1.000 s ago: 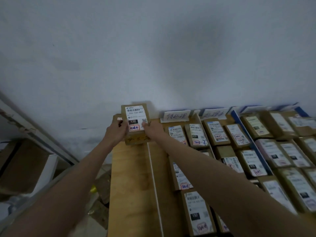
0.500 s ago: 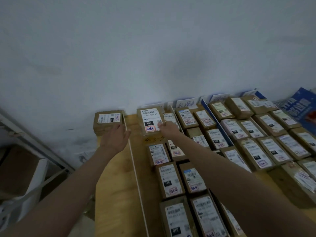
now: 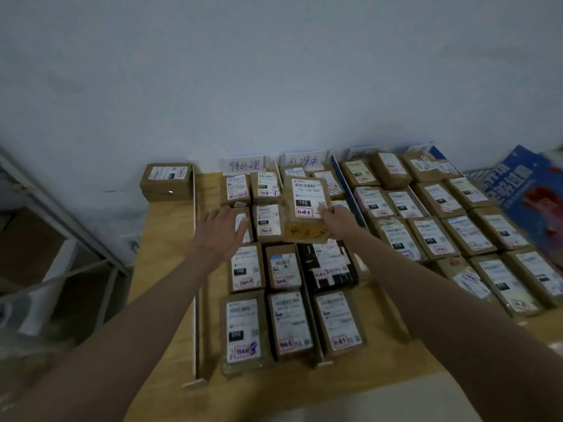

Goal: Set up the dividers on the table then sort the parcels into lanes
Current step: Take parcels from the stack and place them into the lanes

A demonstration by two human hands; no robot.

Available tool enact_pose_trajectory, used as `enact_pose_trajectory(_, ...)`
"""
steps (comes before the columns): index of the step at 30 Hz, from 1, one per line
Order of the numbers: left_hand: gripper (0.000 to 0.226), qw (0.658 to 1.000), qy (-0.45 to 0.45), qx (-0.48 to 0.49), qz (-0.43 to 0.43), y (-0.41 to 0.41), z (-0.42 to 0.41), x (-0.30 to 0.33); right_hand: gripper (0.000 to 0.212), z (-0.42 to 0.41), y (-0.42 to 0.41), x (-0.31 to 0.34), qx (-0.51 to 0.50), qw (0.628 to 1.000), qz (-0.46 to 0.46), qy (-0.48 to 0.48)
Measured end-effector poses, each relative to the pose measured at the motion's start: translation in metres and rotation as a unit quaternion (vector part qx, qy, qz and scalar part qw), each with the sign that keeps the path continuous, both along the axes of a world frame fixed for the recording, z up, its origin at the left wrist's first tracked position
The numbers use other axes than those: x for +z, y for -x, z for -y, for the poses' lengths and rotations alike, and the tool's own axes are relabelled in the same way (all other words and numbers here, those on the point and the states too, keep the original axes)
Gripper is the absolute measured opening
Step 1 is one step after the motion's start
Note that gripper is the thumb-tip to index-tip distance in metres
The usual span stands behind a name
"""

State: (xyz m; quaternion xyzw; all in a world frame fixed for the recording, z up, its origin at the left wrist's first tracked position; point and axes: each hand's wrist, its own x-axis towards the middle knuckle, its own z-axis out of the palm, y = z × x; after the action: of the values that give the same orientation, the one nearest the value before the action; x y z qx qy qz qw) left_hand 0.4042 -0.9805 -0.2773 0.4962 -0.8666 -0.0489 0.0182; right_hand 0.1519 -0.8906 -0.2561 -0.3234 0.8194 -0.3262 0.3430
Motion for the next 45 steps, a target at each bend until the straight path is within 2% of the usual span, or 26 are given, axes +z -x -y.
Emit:
enact_pose_trajectory(6, 0.057, 0.999, -0.025, 0.019, 0.014, 0.047, -0.091, -0.008, 0.043, -0.092, 0.053, -0.004, 0.016, 1.0, -0.015, -0.002)
enact_pose_trajectory(11, 0.055, 0.999, -0.044, -0.006, -0.009, 0.089, -0.153, -0.022, 0.04, -0.162, 0.087, -0.018, 0.003, 1.0, -0.025, 0.009)
enact_pose_trajectory(20, 0.059, 0.998, -0.061, -0.021, 0.027, 0.128, -0.215, -0.05, 0.041, -0.245, 0.12, -0.065, -0.008, 0.997, -0.004, -0.075)
enact_pose_trajectory(27, 0.06, 0.996, -0.07, -0.016, 0.044, 0.128, -0.227, -0.073, 0.038, -0.256, 0.117, -0.104, 0.017, 0.994, 0.015, -0.109)
enact_pose_trajectory(41, 0.056, 0.997, -0.067, 0.001, 0.024, 0.125, -0.226, -0.098, 0.045, -0.233, 0.153, -0.189, 0.053, 0.988, 0.011, -0.144)
enact_pose_trajectory(45, 0.055, 0.998, -0.065, 0.0, 0.02, 0.125, -0.223, -0.098, 0.039, -0.232, 0.148, -0.187, 0.052, 0.984, -0.005, -0.168)
